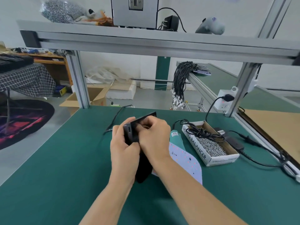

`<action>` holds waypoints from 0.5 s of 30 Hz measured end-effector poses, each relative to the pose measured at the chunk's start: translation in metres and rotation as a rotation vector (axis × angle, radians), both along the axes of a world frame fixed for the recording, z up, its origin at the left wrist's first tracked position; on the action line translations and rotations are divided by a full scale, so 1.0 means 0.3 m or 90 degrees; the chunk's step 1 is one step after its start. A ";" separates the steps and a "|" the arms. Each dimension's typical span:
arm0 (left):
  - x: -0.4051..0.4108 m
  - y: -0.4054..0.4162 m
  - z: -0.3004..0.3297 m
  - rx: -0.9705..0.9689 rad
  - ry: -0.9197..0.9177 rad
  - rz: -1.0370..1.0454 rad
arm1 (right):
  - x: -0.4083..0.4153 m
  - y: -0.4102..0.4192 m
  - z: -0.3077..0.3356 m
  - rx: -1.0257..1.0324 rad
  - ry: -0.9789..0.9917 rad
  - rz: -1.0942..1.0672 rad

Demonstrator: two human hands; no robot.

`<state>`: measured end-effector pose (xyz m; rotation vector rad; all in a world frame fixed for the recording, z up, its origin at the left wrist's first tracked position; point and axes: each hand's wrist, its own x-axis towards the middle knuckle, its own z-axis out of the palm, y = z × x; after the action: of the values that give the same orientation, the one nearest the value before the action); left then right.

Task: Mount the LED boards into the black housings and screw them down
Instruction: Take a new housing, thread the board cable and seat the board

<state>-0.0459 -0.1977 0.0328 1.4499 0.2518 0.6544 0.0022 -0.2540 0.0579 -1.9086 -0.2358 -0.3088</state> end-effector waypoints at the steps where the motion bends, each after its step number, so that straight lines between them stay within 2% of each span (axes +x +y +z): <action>1: 0.007 0.013 0.000 -0.012 0.014 -0.004 | -0.012 -0.009 -0.012 -0.023 -0.029 0.044; 5: 0.034 0.061 -0.016 -0.083 0.034 0.013 | -0.045 -0.052 -0.066 -0.225 -0.179 0.232; 10: 0.038 0.050 -0.007 -0.016 0.000 -0.001 | -0.001 -0.045 -0.015 -0.519 -0.272 0.179; 13: 0.040 0.044 0.002 0.033 -0.006 -0.018 | 0.003 -0.044 0.023 -0.514 -0.203 0.190; 15: 0.035 0.032 0.003 0.081 -0.008 -0.028 | 0.027 -0.063 0.057 -0.454 -0.067 0.231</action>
<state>-0.0353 -0.1881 0.0336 1.5685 0.1697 0.6538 0.0103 -0.2729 0.0750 -2.4896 -0.8408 -0.0760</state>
